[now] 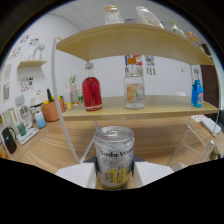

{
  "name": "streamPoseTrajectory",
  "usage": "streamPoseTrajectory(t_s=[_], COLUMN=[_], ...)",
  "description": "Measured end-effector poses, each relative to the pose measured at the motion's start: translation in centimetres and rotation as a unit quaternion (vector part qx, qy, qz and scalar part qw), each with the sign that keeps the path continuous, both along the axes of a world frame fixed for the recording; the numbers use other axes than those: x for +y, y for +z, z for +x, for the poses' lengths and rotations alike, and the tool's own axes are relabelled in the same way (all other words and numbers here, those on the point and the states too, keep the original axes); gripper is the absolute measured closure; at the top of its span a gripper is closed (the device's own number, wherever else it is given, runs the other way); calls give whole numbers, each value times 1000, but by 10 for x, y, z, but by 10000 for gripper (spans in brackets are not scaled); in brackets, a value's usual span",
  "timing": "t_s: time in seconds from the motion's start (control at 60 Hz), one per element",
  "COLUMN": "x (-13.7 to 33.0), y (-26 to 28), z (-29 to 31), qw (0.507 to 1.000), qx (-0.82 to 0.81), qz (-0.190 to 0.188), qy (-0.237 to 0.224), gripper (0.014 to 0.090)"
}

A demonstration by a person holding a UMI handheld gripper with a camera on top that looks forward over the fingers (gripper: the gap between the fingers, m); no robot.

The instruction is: Make me a cup of Mojito.

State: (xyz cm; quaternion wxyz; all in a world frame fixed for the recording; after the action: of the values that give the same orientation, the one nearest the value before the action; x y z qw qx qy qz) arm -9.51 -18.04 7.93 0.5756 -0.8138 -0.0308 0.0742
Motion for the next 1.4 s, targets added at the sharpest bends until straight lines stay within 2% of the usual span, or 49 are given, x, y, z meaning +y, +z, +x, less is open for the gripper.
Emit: streamPoseTrajectory(t_s=[0.217,0.35,0.4,0.483,0.633,0.933,1.183,1.4], x=[-3,-8,-11,-20,-42,-126,-175,-188], y=[1,-6,-12,-16,11,54,80,86], z=[-5,-7,-7,-7,-7,2,56,96], qw=[999,999,999,999,999,996,993,990], qx=[-19,-28,-32,-38,-41,-60,-73,-74], qz=[32,23,6,-26,-33,-63,-73,-91], qy=[2,2,0,-3,-10,-19,-61,-76], gripper=[516,500,431,194,197,187,185,188])
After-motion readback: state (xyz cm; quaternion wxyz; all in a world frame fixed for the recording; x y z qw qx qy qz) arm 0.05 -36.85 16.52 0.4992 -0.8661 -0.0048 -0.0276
